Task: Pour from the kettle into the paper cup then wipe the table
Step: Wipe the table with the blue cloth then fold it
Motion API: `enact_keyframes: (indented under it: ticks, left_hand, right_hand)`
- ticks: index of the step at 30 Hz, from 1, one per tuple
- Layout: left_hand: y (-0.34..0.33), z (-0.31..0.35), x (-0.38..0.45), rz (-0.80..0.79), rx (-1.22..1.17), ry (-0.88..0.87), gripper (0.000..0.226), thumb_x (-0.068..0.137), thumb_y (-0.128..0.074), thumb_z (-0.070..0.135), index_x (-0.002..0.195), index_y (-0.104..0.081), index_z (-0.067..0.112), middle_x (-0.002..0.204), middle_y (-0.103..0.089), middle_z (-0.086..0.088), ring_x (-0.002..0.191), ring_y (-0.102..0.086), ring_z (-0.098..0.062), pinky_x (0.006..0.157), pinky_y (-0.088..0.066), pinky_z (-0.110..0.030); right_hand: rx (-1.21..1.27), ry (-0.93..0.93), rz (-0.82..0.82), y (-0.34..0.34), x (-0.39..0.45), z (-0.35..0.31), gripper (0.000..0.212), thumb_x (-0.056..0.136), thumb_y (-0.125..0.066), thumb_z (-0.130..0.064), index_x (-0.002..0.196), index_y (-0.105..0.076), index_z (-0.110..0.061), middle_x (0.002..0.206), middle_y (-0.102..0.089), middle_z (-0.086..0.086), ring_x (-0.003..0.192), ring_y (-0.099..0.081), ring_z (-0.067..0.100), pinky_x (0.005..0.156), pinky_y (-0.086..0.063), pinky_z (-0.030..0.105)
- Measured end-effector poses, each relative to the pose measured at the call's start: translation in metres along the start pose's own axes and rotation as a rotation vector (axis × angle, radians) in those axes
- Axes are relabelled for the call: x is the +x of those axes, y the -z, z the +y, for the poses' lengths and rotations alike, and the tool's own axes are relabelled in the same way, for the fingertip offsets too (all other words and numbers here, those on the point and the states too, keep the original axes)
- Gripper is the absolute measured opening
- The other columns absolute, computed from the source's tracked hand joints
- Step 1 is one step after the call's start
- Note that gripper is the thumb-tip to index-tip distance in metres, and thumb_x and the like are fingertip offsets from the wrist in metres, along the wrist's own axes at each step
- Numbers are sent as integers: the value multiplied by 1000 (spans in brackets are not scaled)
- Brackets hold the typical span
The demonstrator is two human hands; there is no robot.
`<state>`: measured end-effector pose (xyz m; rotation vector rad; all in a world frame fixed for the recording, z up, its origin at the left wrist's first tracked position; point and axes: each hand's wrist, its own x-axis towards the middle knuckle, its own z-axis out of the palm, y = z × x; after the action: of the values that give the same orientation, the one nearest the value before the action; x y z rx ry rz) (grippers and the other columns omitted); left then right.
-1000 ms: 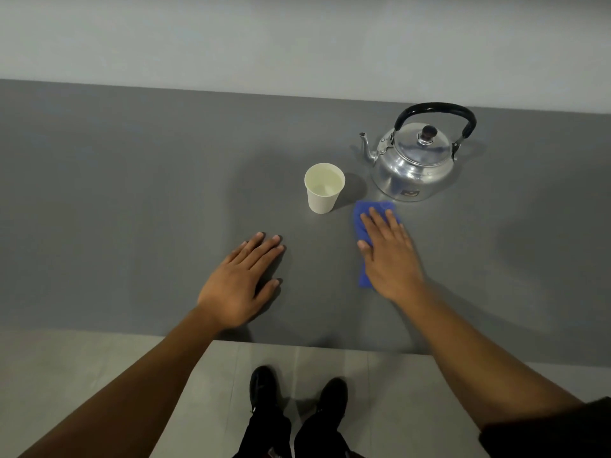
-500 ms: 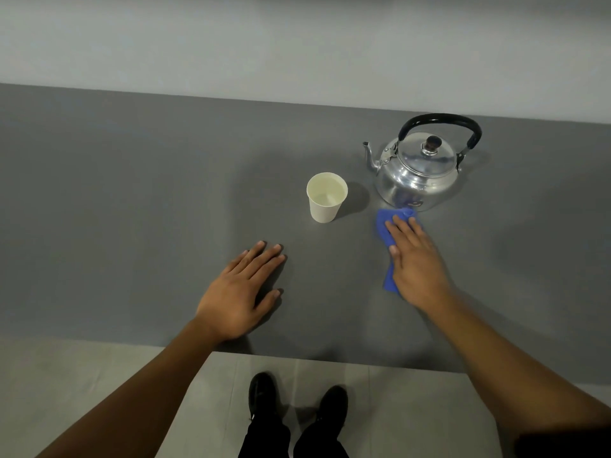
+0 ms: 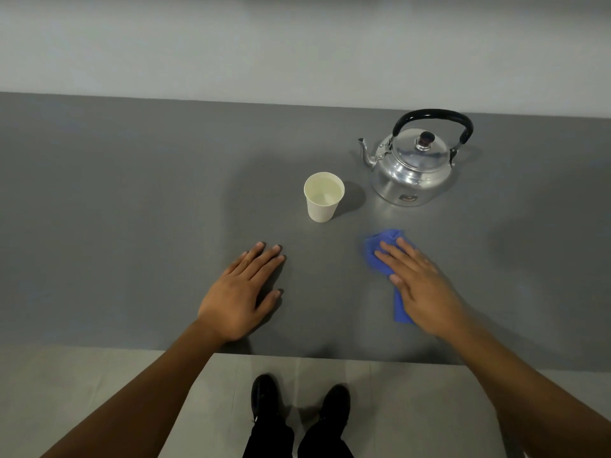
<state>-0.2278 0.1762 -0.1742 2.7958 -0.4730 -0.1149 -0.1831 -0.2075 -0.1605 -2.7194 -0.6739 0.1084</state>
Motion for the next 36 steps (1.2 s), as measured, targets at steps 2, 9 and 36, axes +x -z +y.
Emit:
enact_keyframes:
  ticks: [2,9,36]
  left_hand:
    - [-1,0,0,-2,13,1,64,106,-26,60,163,-15,33,171,-9,16,159,4,-8,129,-12,-40]
    - [-2,-2,0,-10,34,-4,65,105,-24,61,163,-14,32,172,-8,15,159,4,-7,129,-12,-40]
    - [8,2,-6,86,-303,57,67,105,-21,60,163,-19,26,169,-20,13,153,-8,9,126,-7,-17]
  right_hand:
    - [-20,-155,32,2,4,8,47,107,-41,-16,154,-41,-17,163,-36,1,156,-17,21,127,-15,40]
    - [-92,-255,13,-37,43,-75,57,107,-32,-28,161,-16,-18,170,-14,2,158,0,29,128,-7,44]
    - [-113,243,-136,-76,36,-159,55,106,-33,-33,160,-22,-24,170,-17,-4,158,4,20,128,-8,42]
